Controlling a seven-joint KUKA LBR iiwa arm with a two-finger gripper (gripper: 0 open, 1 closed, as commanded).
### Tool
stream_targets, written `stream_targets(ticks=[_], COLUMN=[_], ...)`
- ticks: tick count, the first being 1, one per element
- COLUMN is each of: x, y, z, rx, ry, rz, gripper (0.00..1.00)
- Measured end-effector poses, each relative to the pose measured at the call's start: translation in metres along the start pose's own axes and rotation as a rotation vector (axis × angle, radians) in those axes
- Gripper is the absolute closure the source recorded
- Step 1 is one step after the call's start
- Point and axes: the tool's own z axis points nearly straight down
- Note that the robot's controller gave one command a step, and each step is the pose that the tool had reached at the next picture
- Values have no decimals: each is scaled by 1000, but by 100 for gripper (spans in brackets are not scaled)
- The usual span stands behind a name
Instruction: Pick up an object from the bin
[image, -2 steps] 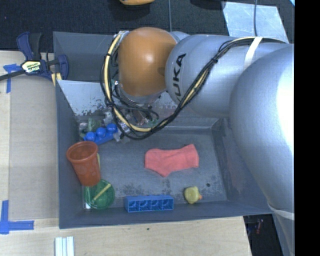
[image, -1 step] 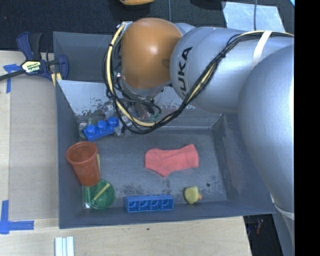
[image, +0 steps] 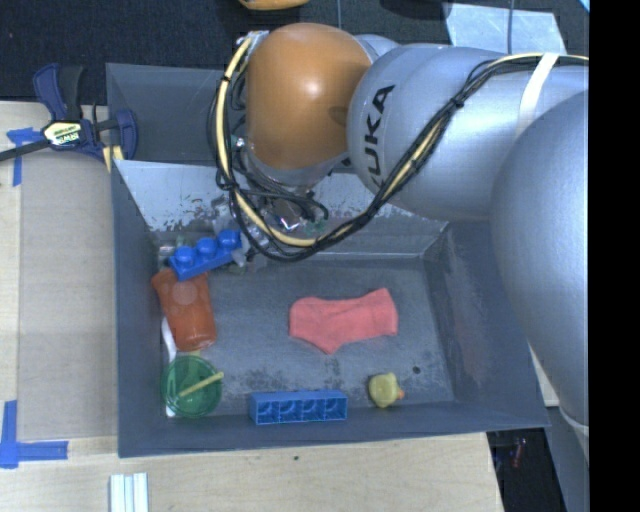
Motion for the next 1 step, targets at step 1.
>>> stream_targets(ticks=[1], x=[-2], y=[-2], z=[-32], rx=[1], ry=[-8], rz=[15], gripper=[100])
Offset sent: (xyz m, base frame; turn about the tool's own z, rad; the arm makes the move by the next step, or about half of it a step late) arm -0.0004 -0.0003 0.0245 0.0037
